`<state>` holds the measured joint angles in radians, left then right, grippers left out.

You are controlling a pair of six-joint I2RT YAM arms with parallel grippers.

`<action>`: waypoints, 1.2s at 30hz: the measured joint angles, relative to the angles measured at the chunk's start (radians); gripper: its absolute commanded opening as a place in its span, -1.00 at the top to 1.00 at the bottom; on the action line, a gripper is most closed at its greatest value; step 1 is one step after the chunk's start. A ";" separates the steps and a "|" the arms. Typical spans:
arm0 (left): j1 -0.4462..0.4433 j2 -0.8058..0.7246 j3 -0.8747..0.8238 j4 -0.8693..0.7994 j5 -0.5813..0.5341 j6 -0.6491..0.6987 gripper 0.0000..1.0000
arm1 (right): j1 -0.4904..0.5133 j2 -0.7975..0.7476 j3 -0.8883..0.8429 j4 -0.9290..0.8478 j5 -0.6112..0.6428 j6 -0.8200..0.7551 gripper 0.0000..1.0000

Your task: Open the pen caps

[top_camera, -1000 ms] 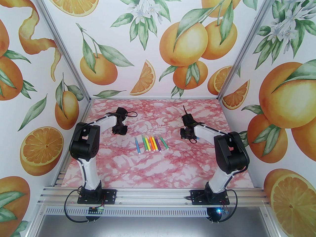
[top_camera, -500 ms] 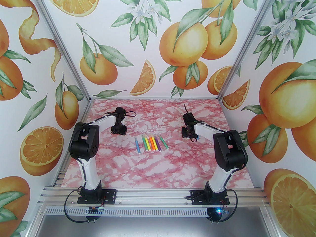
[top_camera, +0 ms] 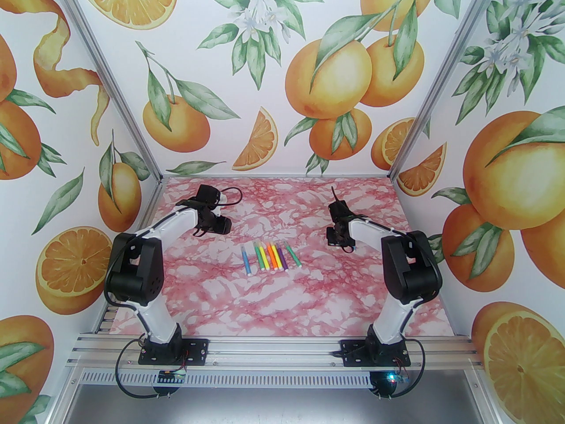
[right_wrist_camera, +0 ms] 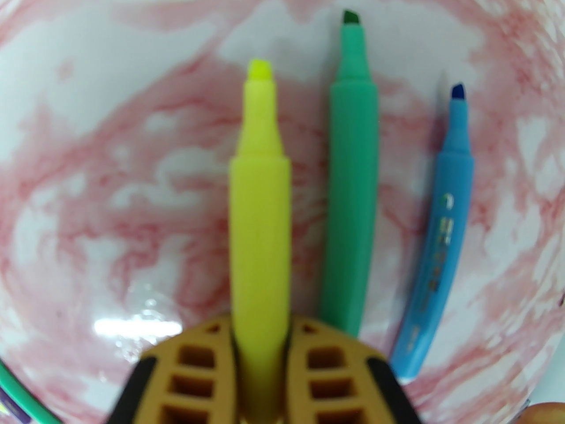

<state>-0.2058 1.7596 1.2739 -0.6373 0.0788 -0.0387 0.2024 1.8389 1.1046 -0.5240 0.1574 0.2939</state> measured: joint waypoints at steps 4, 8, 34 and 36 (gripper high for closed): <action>0.000 -0.037 -0.016 0.014 0.002 -0.008 -0.09 | 0.000 0.002 0.005 -0.006 0.000 -0.004 0.90; 0.000 -0.074 -0.038 0.030 -0.003 -0.014 -0.09 | 0.000 0.007 0.014 -0.019 0.000 -0.006 0.87; 0.003 -0.156 -0.074 0.065 -0.035 -0.037 -0.15 | -0.001 0.018 0.028 -0.033 0.000 -0.014 0.40; 0.004 -0.157 -0.074 0.065 -0.035 -0.037 -0.15 | -0.001 0.018 0.028 -0.033 0.000 -0.014 0.40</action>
<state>-0.2020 1.6028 1.1999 -0.5724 0.0441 -0.0761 0.2012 1.8572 1.1328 -0.5571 0.1574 0.2798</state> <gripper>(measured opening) 0.574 0.297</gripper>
